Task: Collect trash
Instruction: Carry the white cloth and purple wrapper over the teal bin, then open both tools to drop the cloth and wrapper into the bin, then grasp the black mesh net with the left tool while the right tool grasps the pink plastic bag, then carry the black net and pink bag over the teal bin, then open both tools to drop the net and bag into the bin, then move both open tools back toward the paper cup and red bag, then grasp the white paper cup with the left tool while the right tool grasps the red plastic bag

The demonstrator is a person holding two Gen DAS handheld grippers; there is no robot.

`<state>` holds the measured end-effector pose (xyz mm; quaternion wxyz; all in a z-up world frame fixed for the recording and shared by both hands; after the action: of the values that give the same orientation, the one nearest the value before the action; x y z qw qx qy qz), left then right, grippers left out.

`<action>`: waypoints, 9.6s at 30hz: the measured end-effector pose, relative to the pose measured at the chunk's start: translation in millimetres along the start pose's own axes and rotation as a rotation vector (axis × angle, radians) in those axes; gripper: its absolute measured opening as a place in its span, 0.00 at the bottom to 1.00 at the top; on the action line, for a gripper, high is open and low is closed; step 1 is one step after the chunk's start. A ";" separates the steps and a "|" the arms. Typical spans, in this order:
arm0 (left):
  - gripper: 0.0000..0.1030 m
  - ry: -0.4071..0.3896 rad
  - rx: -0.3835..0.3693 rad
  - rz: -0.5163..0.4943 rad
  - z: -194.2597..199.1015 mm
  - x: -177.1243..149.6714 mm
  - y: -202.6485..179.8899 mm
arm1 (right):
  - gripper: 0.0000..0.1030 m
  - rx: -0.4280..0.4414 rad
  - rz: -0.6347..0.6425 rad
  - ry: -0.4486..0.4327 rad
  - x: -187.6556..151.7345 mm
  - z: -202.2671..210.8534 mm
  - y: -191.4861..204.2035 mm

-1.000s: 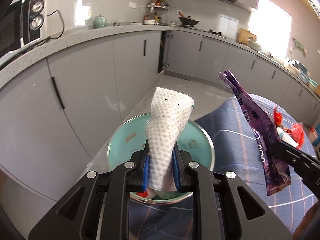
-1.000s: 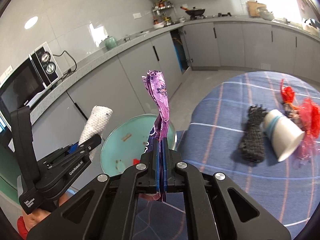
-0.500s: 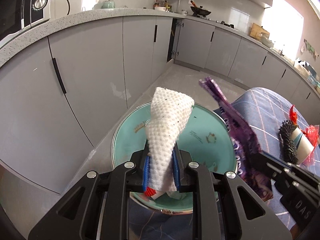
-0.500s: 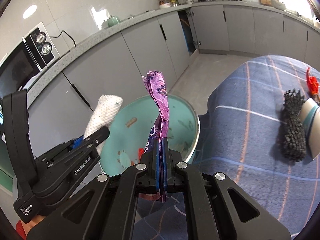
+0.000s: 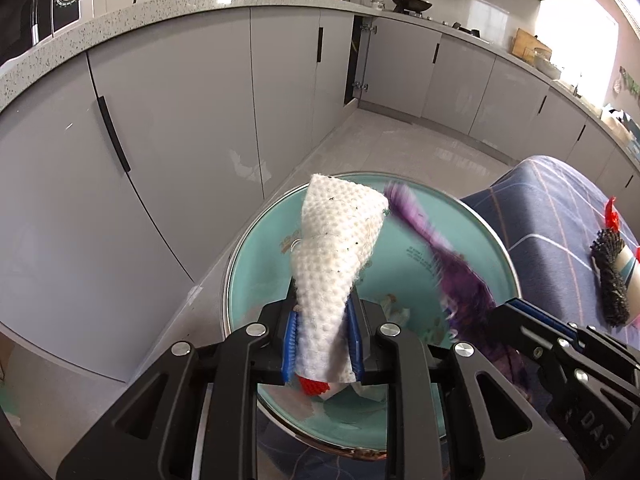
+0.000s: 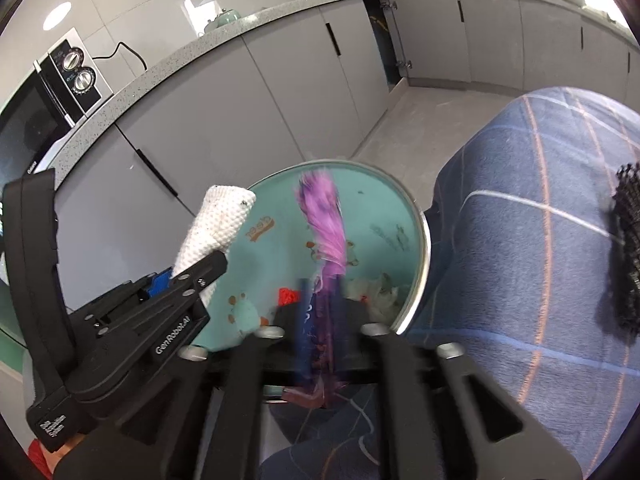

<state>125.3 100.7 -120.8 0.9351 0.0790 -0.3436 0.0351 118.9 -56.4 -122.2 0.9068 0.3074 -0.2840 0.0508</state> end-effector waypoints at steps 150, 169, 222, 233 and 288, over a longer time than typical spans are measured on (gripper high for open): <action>0.17 -0.161 -0.053 -0.007 84.3 -2.4 -18.9 | 0.17 -0.036 -0.008 -0.198 -5.1 129.7 -5.7; 0.17 -0.074 -0.011 0.050 42.6 -4.7 13.2 | 0.17 -0.013 -0.037 -0.080 7.1 49.1 11.3; 0.83 -0.140 -0.021 -0.043 92.8 -9.4 -58.1 | 0.47 -0.182 -0.077 -0.285 -9.0 162.9 -49.8; 0.85 -0.139 -0.095 -0.136 109.4 -20.8 -108.2 | 0.47 -0.260 -0.154 -0.340 -26.1 206.5 -92.2; 0.61 0.011 -0.334 -0.312 106.8 -16.2 -343.2 | 0.53 -0.263 -0.341 -0.356 -6.2 299.3 -284.0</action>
<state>86.1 -255.9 -93.5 0.9311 -0.0251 -0.3233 -0.1669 44.7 -460.2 -81.2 0.8701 0.2347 -0.3872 -0.1948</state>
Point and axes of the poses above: each gripper's, at about its wrist camera, not at the fingertips, and z roughly against the way its jaws point, y to its left, x to its top, the point moved 2 cm from there along -z, roughly the way its jaws point, and after that the axes turned 14 degrees about x, right-handed, at the moved point
